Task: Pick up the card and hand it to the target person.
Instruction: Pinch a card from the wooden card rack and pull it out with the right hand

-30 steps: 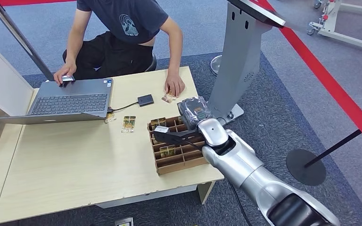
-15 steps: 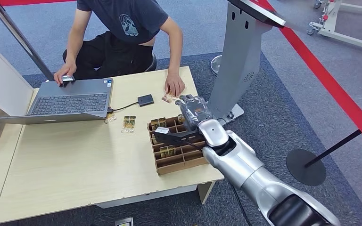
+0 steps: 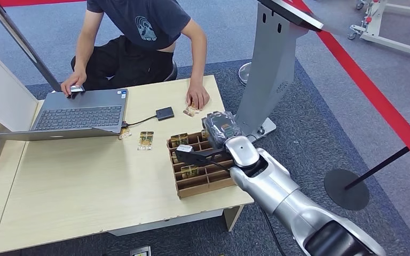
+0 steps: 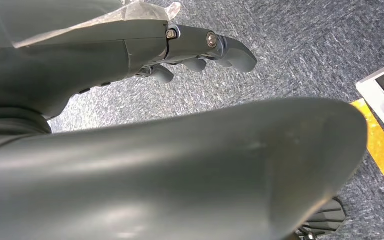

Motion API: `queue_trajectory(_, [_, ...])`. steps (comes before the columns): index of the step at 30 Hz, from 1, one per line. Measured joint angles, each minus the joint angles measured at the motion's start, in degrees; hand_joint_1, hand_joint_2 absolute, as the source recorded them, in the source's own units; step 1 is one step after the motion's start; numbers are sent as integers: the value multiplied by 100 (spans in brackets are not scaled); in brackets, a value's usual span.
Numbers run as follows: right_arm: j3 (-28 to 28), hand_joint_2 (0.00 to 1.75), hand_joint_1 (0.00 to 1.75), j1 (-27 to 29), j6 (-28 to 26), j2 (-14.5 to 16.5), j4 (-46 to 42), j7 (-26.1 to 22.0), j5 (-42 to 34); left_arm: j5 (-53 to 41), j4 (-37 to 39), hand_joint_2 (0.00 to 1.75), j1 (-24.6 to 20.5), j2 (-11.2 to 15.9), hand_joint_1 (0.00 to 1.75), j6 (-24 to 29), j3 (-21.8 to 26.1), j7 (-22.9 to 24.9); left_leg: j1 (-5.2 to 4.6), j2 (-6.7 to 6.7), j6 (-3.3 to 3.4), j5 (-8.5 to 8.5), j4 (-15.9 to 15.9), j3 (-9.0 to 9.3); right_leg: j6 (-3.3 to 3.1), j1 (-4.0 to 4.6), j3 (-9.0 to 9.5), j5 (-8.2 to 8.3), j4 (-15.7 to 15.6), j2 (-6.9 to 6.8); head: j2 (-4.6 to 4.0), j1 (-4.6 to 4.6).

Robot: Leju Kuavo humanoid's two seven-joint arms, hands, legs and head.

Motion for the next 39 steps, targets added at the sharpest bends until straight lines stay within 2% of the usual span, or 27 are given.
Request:
queue_trajectory(8, [-16, 175, 103, 2, 22, -7, -15, 0, -18, -3, 0, 0, 0, 0, 0, 0, -1, 0, 0, 0, 0, 0, 0, -1, 0, 0, 0, 0, 0, 0, 0, 0])
queue_trajectory(14, [-59, 175, 101, 6, 29, -7, -17, 1, -24, -16, 0, 0, -1, 0, 0, -7, 0, 1, 0, 0, 0, 0, 0, 0, 0, 0, 0, 0, 0, 0, 0, 0])
queue_trajectory(16, [-75, 175, 104, 9, 32, -7, -17, 4, -26, -13, 0, 0, -1, 0, 0, -29, 0, 9, 0, 0, 0, 0, 0, 0, 0, 0, 0, 0, 0, 0, 0, 0])
queue_trajectory(17, [-83, 175, 112, 10, 34, -7, -18, 7, -27, -9, 0, 0, -1, 0, 0, -42, 1, 15, 0, 0, 0, 0, 0, -1, 0, 0, 0, 0, 0, 0, 0, 0])
queue_trajectory(20, [-92, 175, 151, 17, 39, -6, -20, 13, -33, -3, 0, 131, -2, 0, 0, -67, 1, 25, 0, 0, 0, 0, 0, 0, 0, 0, 0, 0, 0, 0, 0, 0])
queue_trajectory(21, [-94, 175, 162, 18, 40, -5, -25, 13, -38, -4, 0, 131, -3, 0, 0, -70, 1, 23, 0, 0, 0, 0, 0, 0, 0, 0, 0, 0, 0, 0, 0, 0])
queue_trajectory(23, [-100, 175, 175, 20, 42, -4, -45, 13, -45, -10, 0, 44, -3, 0, 0, -75, 0, 16, 0, 0, 0, 0, 0, 1, 0, 0, 1, 0, 0, 0, 0, 1])
queue_trajectory(24, [-102, 175, 175, 20, 44, -4, -59, 13, -47, -11, 0, 0, -3, 0, 0, -78, 0, 6, 0, 0, 0, 0, 0, 1, 0, 0, 1, 0, 0, 0, 0, 1])
queue_trajectory(39, [-113, 175, 175, 35, 89, -7, -128, 13, -94, 54, 0, 0, -7, 2, 0, -72, 4, -27, 0, 1, -5, 4, 0, 6, 0, 0, 6, 5, 0, 0, 0, 0])
